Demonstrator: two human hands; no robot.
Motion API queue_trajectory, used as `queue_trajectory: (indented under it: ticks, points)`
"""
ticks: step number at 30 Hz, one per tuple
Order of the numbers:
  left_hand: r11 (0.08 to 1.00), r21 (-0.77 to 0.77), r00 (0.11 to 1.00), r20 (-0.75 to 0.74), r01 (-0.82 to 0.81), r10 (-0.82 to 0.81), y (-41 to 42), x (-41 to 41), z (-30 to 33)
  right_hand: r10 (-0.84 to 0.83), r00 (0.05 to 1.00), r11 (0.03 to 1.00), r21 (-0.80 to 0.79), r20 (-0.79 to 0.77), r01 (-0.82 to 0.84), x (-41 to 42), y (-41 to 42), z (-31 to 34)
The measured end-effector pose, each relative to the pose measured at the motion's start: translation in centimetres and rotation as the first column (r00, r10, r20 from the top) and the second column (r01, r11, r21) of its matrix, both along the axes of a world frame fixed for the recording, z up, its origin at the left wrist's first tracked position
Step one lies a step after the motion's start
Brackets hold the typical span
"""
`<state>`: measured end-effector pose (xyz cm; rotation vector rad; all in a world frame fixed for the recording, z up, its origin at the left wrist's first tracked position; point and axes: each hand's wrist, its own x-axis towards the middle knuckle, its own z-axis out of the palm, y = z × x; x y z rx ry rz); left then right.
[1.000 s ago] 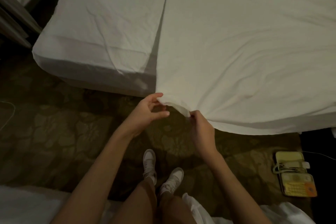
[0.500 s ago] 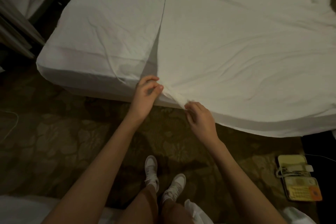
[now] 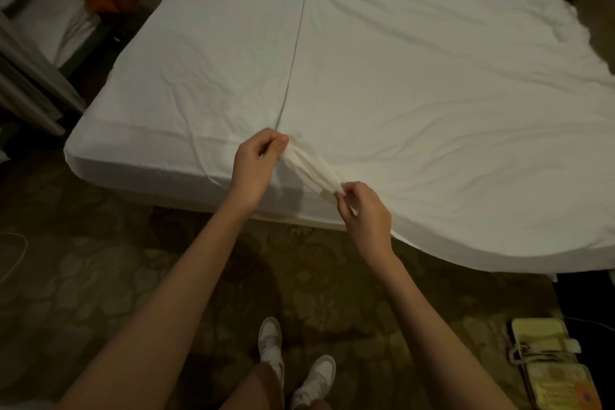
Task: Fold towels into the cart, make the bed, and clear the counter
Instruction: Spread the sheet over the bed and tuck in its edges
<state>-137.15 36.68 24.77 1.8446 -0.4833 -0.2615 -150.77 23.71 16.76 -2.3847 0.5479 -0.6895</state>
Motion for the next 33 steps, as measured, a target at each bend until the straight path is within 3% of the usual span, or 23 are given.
queue_trajectory:
  ticks: [5, 11, 18, 22, 29, 33]
  points:
    - [0.999, -0.040, 1.000, 0.019, 0.007, -0.007, -3.7, 2.9, 0.9, -0.041, 0.999, 0.995, -0.086, 0.031, 0.043, 3.1, -3.6, 0.3]
    - [0.997, -0.073, 1.000, 0.018, 0.013, -0.012, -9.4, 10.2, 2.0, -0.036, 0.997, 0.996, -0.081, 0.072, 0.042, 8.7, -7.5, 0.3]
    - [0.989, -0.115, 0.995, 0.046, 0.095, -0.090, -16.9, 21.1, 4.0, -0.135, 0.988, 0.990, -0.054, -0.070, 0.132, 15.6, -13.8, -2.3]
    - [0.987, -0.121, 0.994, 0.024, 0.109, -0.107, -20.2, 25.4, 4.4, -0.213, 0.970, 0.975, 0.037, -0.116, 0.219, 18.9, -17.4, -2.1]
    - [0.990, -0.137, 0.997, -0.069, -0.045, 0.036, -25.0, 30.9, 3.8, -0.259, 0.963, 0.955, 0.133, -0.073, 0.267, 21.6, -24.7, 3.3]
    - [0.978, -0.142, 0.982, -0.134, -0.150, 0.132, -28.0, 32.8, 4.1, -0.157, 0.984, 0.969, 0.178, -0.090, 0.171, 23.9, -29.9, 6.7]
